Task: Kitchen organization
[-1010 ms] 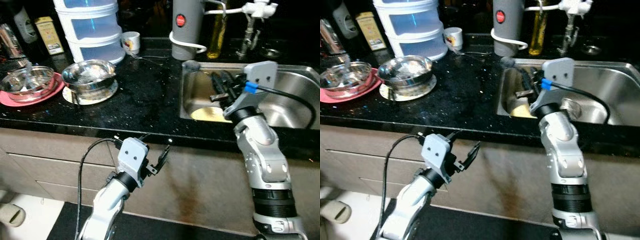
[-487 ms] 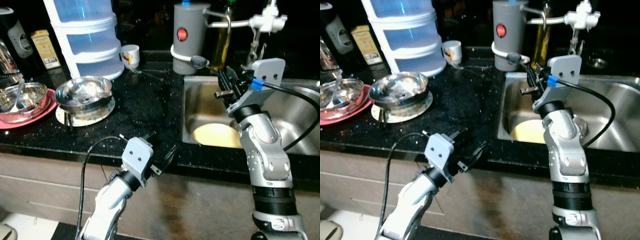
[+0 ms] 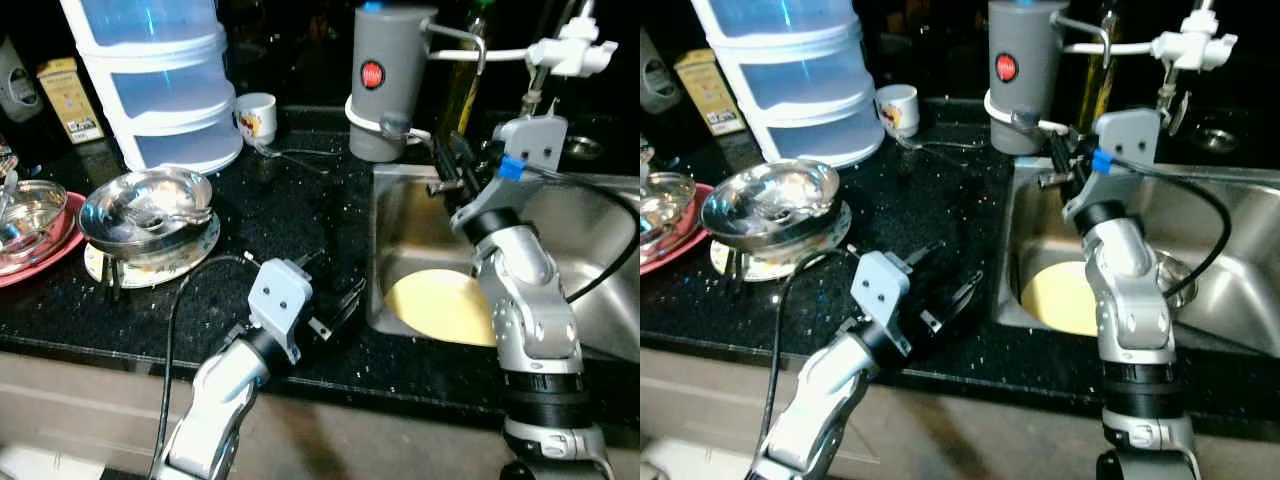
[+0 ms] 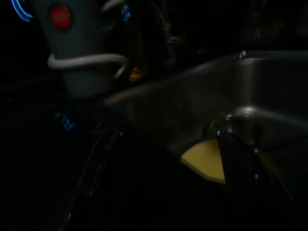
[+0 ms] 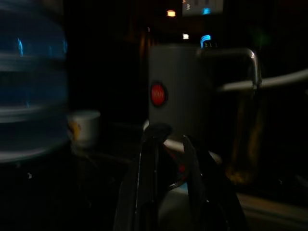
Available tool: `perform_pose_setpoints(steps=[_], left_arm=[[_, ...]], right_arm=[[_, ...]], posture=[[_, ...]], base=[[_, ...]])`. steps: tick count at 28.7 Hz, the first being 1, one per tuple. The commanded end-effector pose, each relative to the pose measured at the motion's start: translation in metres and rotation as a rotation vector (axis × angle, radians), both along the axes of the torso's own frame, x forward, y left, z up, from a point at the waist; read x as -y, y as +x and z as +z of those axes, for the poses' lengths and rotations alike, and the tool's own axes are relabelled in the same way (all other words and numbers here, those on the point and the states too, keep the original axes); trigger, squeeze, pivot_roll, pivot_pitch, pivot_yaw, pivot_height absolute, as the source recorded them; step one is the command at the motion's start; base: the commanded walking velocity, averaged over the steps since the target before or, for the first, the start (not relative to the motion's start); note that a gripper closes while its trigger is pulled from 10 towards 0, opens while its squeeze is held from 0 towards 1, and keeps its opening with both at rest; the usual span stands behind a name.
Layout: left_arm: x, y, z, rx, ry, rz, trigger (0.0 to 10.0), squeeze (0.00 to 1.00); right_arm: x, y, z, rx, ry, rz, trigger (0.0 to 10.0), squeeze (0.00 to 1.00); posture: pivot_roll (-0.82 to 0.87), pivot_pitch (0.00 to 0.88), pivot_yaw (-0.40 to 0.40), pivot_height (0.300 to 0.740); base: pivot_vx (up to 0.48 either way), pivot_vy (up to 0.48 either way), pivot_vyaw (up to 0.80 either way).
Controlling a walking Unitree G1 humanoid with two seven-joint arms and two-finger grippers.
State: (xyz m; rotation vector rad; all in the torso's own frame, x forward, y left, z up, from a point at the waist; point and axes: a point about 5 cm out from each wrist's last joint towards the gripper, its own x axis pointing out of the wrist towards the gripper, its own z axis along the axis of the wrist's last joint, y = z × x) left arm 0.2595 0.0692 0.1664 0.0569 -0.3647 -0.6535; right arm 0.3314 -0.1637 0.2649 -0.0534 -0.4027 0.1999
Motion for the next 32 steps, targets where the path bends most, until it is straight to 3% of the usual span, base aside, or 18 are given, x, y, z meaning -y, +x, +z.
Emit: perform_pose_setpoints(steps=[1,4,10,15,20,23,26,32], left_arm=[[0.002,-0.002,-0.009,-0.050,0.003,-0.013,10.0,0.00],[0.003,-0.002,-0.009,-0.055,0.003,-0.021,10.0,0.00],[0.004,-0.002,-0.005,-0.042,0.005,-0.021,10.0,0.00],[0.003,-0.002,-0.003,-0.040,0.002,-0.021,10.0,0.00],[0.003,-0.002,-0.003,-0.040,0.002,-0.017,10.0,0.00],[0.003,-0.001,-0.004,-0.040,0.006,-0.008,10.0,0.00],[0.001,0.000,-0.004,-0.044,0.006,0.006,10.0,0.00],[-0.001,-0.001,-0.004,-0.043,0.008,0.014,10.0,0.00]], right_arm=[[0.001,0.002,-0.006,-0.037,-0.006,-0.010,10.0,0.00],[0.003,0.004,-0.008,-0.055,-0.026,-0.033,10.0,0.00],[0.009,0.010,-0.033,-0.228,-0.151,-0.069,10.0,0.00],[0.007,0.010,-0.036,-0.259,-0.161,-0.049,10.0,0.00],[-0.005,0.009,-0.055,-0.402,-0.348,-0.017,10.0,0.00],[-0.010,0.010,-0.060,-0.462,-0.384,-0.024,10.0,0.00],[-0.022,0.013,-0.074,-0.590,-0.445,-0.017,10.0,0.00],[-0.023,0.023,-0.089,-0.703,-0.411,-0.092,10.0,0.00]], posture=[[-0.04,0.000,-0.012,0.740],[-0.04,0.000,-0.012,0.740],[-0.04,0.000,-0.013,0.740],[-0.04,0.000,-0.009,0.740],[-0.04,0.000,-0.010,0.740],[-0.04,0.000,-0.010,0.740],[-0.05,0.000,-0.009,0.740],[-0.04,0.000,-0.016,0.740]], base=[[0.000,0.000,-0.80],[0.000,0.000,-0.80],[0.000,0.000,-0.80],[0.000,0.000,-0.80],[0.000,0.000,0.00],[0.000,0.000,0.00],[0.000,0.000,0.00],[0.000,0.000,0.00]])
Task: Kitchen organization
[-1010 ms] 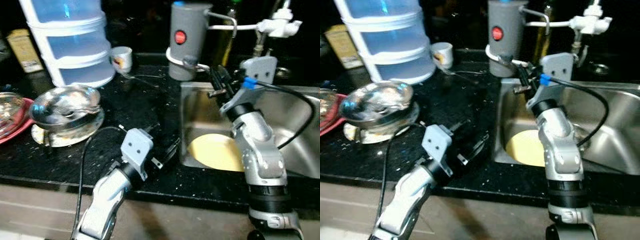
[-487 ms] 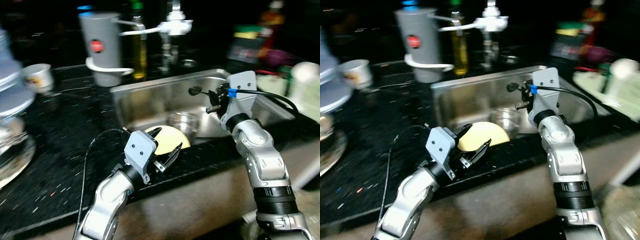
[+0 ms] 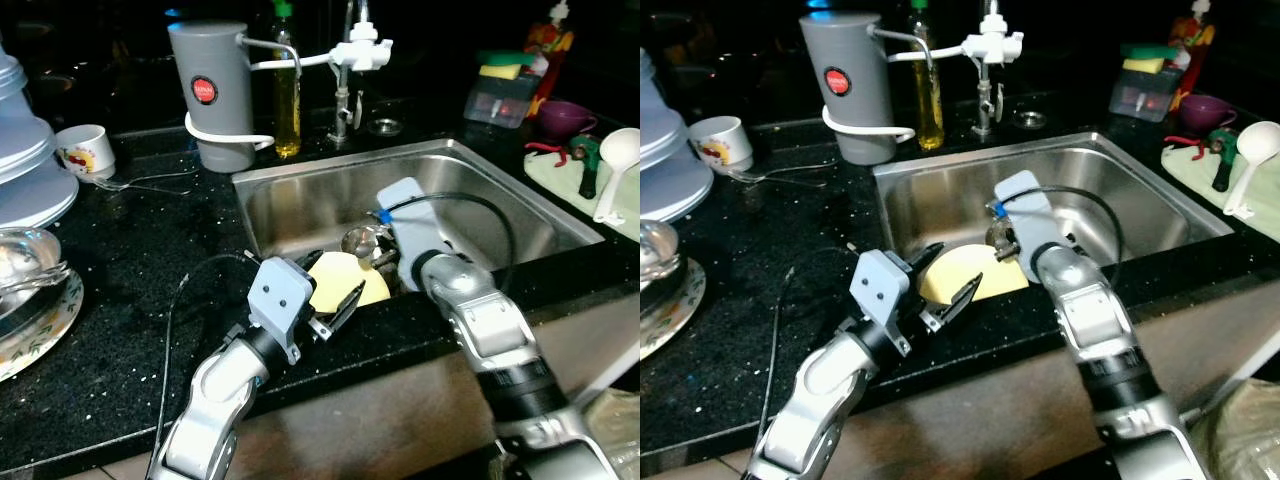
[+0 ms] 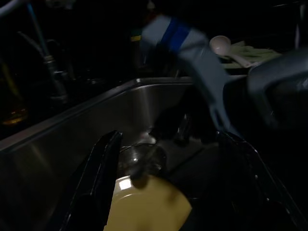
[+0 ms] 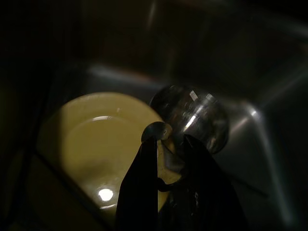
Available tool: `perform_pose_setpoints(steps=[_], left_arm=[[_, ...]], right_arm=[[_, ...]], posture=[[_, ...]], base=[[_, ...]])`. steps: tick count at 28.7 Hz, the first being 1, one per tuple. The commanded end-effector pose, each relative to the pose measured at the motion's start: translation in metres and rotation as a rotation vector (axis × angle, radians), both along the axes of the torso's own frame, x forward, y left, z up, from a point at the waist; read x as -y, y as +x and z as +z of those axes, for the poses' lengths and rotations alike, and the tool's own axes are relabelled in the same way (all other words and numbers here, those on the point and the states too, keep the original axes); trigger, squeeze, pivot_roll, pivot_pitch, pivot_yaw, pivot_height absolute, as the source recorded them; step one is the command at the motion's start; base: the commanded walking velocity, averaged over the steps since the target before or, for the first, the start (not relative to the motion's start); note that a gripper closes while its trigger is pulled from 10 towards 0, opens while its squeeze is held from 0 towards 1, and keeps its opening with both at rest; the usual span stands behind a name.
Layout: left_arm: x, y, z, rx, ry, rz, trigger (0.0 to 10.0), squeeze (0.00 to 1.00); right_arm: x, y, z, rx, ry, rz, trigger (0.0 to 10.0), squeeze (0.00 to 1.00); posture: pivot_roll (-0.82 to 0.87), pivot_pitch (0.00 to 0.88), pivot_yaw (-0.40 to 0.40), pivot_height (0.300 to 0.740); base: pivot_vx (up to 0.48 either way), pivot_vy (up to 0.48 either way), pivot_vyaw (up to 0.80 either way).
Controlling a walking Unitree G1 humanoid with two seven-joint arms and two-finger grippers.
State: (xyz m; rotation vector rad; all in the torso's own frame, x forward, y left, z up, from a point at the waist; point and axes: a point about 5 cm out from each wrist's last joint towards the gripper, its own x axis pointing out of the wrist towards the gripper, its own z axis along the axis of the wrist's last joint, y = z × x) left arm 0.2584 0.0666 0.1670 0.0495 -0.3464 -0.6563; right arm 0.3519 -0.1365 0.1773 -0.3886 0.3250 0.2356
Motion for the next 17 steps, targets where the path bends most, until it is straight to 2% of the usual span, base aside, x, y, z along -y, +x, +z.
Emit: perform_pose_setpoints(steps=[1,2,3,5,6,7,12,13,15,16,17], left_arm=[[-0.005,0.000,-0.004,-0.027,0.005,0.023,10.0,0.00],[-0.005,0.001,-0.004,-0.029,0.002,0.028,10.0,0.00],[-0.006,0.000,-0.004,-0.031,0.000,0.031,10.0,0.00],[-0.007,0.000,-0.004,-0.032,0.001,0.033,10.0,0.00],[-0.007,0.000,-0.005,-0.035,-0.002,0.036,10.0,0.00],[-0.007,0.000,-0.005,-0.038,-0.004,0.038,10.0,0.00],[-0.008,0.000,-0.005,-0.041,-0.002,0.040,10.0,0.00],[-0.008,0.001,-0.006,-0.049,-0.001,0.045,10.0,0.00],[-0.009,0.002,-0.010,-0.077,0.001,0.057,10.0,0.00],[-0.009,0.003,-0.014,-0.102,0.011,0.067,10.0,0.00],[-0.009,0.003,-0.015,-0.110,0.013,0.071,10.0,0.00]], right_arm=[[0.004,0.003,-0.004,-0.025,-0.011,-0.047,10.0,0.00],[0.004,0.004,-0.006,-0.034,-0.010,-0.050,10.0,0.00],[0.004,0.004,-0.007,-0.038,-0.014,-0.051,10.0,0.05],[0.003,0.004,-0.008,-0.039,-0.011,-0.054,10.0,0.05],[0.002,0.003,-0.008,-0.046,-0.010,-0.056,10.0,0.97],[-0.001,0.002,-0.007,-0.050,0.000,-0.053,10.0,1.00],[-0.007,0.005,0.005,0.037,0.097,-0.026,10.0,1.00],[-0.009,0.006,0.014,0.099,0.167,-0.019,10.0,1.00],[-0.008,0.005,0.033,0.236,0.291,-0.016,10.0,0.62],[-0.008,0.002,0.043,0.278,0.447,0.004,10.0,0.18],[-0.008,0.000,0.047,0.287,0.519,0.034,10.0,0.00]], posture=[[-0.03,0.000,-0.019,0.740],[-0.03,0.000,-0.019,0.740],[-0.03,0.000,-0.019,0.740],[-0.03,0.000,-0.019,0.740],[-0.03,0.000,-0.019,0.740],[-0.03,0.000,-0.018,0.740],[-0.03,0.000,-0.017,0.740],[-0.04,0.000,-0.012,0.740],[-0.04,0.000,-0.010,0.740],[-0.04,0.000,-0.007,0.740],[-0.04,0.000,-0.009,0.740]], base=[[0.000,0.000,0.00],[0.000,0.000,0.00],[0.000,0.000,0.00],[0.000,0.000,0.00],[0.000,0.000,0.00],[0.000,0.000,0.00],[0.000,0.000,0.00],[0.000,0.000,0.00],[0.000,0.000,0.00],[0.000,0.000,0.00],[0.000,0.000,0.00]])
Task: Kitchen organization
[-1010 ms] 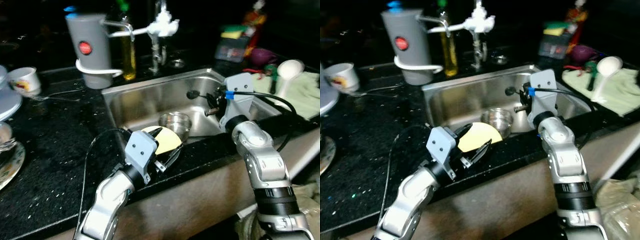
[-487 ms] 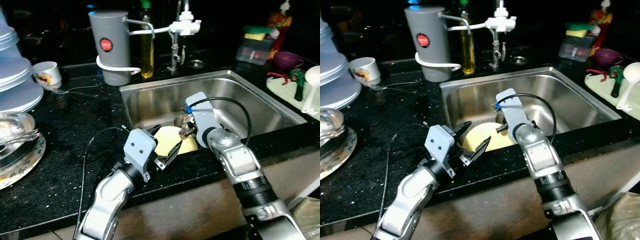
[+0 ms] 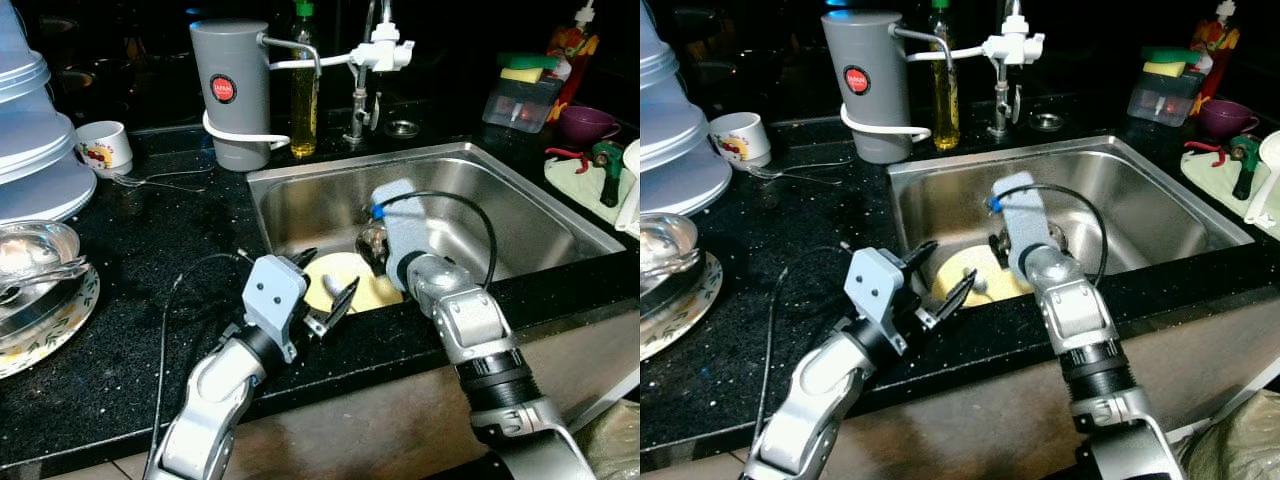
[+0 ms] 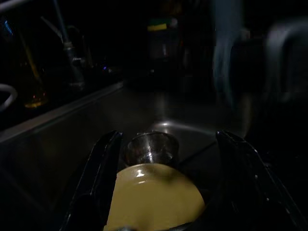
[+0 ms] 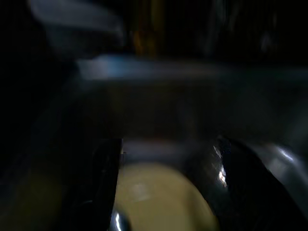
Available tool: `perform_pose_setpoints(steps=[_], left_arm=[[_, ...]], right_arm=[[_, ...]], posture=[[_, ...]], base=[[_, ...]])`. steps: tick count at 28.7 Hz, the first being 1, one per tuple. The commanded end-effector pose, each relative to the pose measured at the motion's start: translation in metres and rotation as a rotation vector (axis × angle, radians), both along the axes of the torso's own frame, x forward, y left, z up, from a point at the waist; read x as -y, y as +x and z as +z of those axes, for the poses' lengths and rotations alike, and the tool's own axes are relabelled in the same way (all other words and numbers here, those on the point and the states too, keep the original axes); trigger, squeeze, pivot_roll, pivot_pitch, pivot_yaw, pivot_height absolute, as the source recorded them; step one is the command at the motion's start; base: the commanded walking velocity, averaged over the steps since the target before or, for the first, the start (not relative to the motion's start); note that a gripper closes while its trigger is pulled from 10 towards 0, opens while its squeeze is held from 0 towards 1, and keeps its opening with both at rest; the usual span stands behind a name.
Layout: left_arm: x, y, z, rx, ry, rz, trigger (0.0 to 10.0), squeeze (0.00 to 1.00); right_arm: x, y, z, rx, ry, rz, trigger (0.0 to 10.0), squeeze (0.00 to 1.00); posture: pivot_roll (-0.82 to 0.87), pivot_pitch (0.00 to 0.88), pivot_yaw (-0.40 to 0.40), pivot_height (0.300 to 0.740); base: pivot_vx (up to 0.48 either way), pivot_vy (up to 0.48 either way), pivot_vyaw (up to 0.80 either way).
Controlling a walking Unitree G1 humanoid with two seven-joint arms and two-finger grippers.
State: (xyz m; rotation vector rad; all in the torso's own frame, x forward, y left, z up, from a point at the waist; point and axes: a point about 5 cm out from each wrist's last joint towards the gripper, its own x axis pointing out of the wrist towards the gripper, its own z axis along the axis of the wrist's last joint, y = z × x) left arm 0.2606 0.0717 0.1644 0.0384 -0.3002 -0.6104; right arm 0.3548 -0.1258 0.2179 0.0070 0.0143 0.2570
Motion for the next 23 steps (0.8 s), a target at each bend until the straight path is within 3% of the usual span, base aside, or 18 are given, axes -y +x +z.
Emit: perform_pose_setpoints(steps=[1,4,8,23], left_arm=[[-0.004,0.001,-0.014,-0.067,0.017,0.028,10.0,0.00],[-0.005,0.001,-0.015,-0.085,0.005,0.040,10.0,0.00],[-0.005,0.001,-0.016,-0.098,0.007,0.046,10.0,0.00],[-0.004,0.002,-0.015,-0.100,0.035,0.032,10.0,0.00]], right_arm=[[0.003,-0.004,0.009,0.050,0.134,0.051,10.0,0.00],[0.003,-0.011,0.019,0.114,0.340,0.118,10.0,0.00],[0.003,-0.012,0.020,0.126,0.353,0.118,10.0,0.00],[-0.008,-0.022,0.001,0.143,0.388,0.158,10.0,0.00]], posture=[[-0.04,0.000,-0.009,0.740],[-0.03,0.000,-0.008,0.740],[-0.03,0.000,-0.008,0.740],[-0.03,0.000,-0.005,0.740]], base=[[0.000,0.000,0.00],[0.000,0.000,0.00],[0.000,0.000,0.00],[-0.267,0.000,0.00]])
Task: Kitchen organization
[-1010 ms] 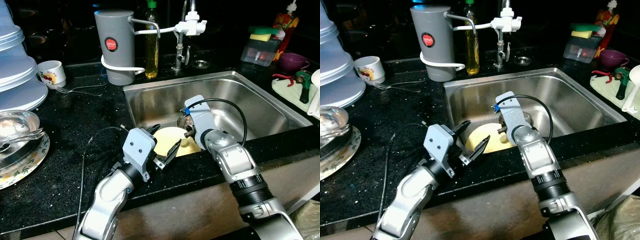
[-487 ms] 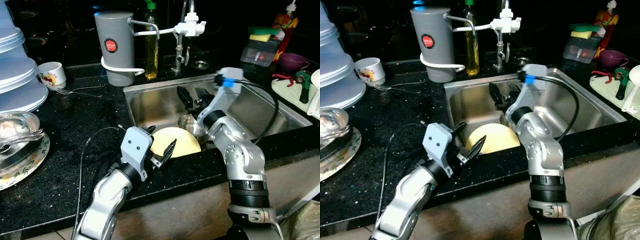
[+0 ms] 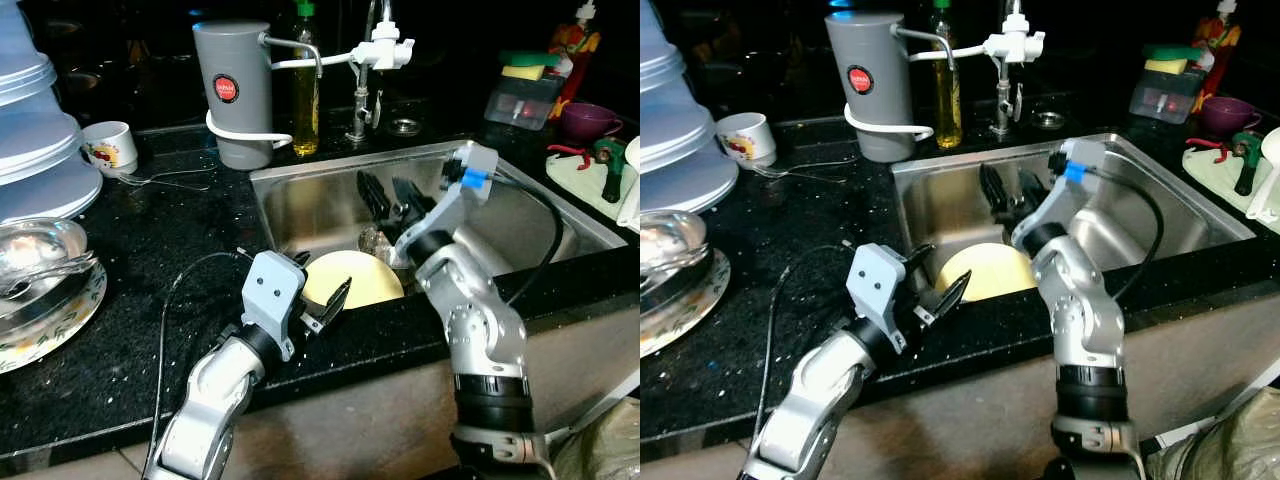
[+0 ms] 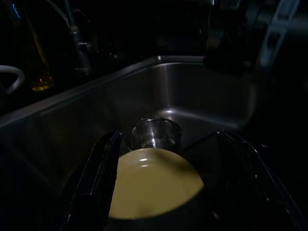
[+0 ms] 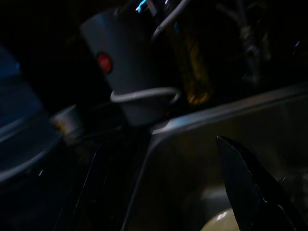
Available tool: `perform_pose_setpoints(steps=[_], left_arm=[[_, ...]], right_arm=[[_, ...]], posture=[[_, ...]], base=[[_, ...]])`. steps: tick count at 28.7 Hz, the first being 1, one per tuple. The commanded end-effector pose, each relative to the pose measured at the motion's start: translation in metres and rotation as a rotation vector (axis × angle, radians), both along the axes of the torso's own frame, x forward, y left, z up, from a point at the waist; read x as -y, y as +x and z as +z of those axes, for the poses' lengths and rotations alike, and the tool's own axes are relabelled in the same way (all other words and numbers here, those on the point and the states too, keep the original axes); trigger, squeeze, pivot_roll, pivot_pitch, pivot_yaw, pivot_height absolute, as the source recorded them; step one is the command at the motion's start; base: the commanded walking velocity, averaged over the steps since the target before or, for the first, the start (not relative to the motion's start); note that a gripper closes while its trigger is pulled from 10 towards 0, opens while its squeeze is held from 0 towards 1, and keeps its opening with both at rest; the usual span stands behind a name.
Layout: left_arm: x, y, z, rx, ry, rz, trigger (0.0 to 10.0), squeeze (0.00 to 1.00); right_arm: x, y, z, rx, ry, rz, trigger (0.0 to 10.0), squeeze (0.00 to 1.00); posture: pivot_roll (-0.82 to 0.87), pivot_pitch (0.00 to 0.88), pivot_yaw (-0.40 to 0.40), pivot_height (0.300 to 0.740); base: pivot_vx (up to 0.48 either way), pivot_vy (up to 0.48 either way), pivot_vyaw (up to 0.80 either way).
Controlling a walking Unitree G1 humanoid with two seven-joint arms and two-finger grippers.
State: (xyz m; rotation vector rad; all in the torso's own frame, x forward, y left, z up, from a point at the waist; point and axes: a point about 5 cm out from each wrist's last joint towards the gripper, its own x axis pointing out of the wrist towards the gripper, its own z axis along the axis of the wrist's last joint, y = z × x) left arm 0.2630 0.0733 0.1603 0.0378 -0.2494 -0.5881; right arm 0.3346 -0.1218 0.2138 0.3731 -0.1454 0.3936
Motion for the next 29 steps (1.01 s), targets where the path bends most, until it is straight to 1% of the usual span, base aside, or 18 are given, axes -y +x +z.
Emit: perform_pose_setpoints(steps=[1,4,8,16,19,23,25,28,29], left_arm=[[-0.002,0.000,-0.011,-0.052,0.023,0.007,10.0,0.00],[-0.002,0.000,-0.010,-0.051,0.025,0.006,10.0,0.00],[-0.002,0.000,-0.011,-0.051,0.029,0.000,10.0,0.00],[0.001,0.000,-0.011,-0.050,0.035,-0.009,10.0,0.00],[0.001,0.000,-0.012,-0.051,0.036,-0.009,10.0,0.00],[-0.001,-0.002,-0.015,-0.060,0.041,-0.005,10.0,0.00],[-0.004,-0.002,-0.018,-0.069,0.047,0.001,10.0,0.00],[-0.005,-0.003,-0.020,-0.075,0.051,0.003,10.0,0.00],[-0.008,-0.005,-0.025,-0.091,0.063,0.008,10.0,0.00]], right_arm=[[-0.004,-0.001,0.005,0.034,0.007,0.015,10.0,0.00],[-0.002,-0.002,0.000,0.029,0.025,0.008,10.0,0.00],[0.001,-0.002,-0.002,0.035,0.028,0.000,10.0,0.00],[0.015,-0.004,-0.004,0.065,0.036,-0.023,10.0,0.00],[0.016,-0.005,-0.006,0.069,0.040,-0.022,10.0,0.00],[0.021,-0.007,-0.013,0.057,0.037,-0.040,10.0,0.00],[0.025,-0.008,-0.022,0.037,0.019,-0.058,10.0,0.00],[0.028,-0.009,-0.027,0.023,0.003,-0.068,10.0,0.00],[0.034,-0.012,-0.039,-0.004,-0.023,-0.082,10.0,0.00]], posture=[[-0.03,0.000,-0.005,0.740],[-0.03,0.000,-0.002,0.740],[-0.03,0.000,-0.001,0.740],[-0.03,0.000,0.001,0.740],[-0.03,0.000,0.001,0.740],[-0.03,0.000,0.002,0.740],[-0.03,0.000,0.003,0.740],[-0.03,0.000,0.002,0.740],[-0.03,0.000,0.002,0.740]], base=[[-0.266,0.000,0.00],[-0.277,0.000,0.00],[-0.281,0.000,0.00],[-0.300,0.000,0.00],[-0.312,0.000,0.00],[-0.313,0.000,0.00],[-0.313,0.000,0.00],[-0.310,0.000,0.00],[-0.311,0.000,0.00]])
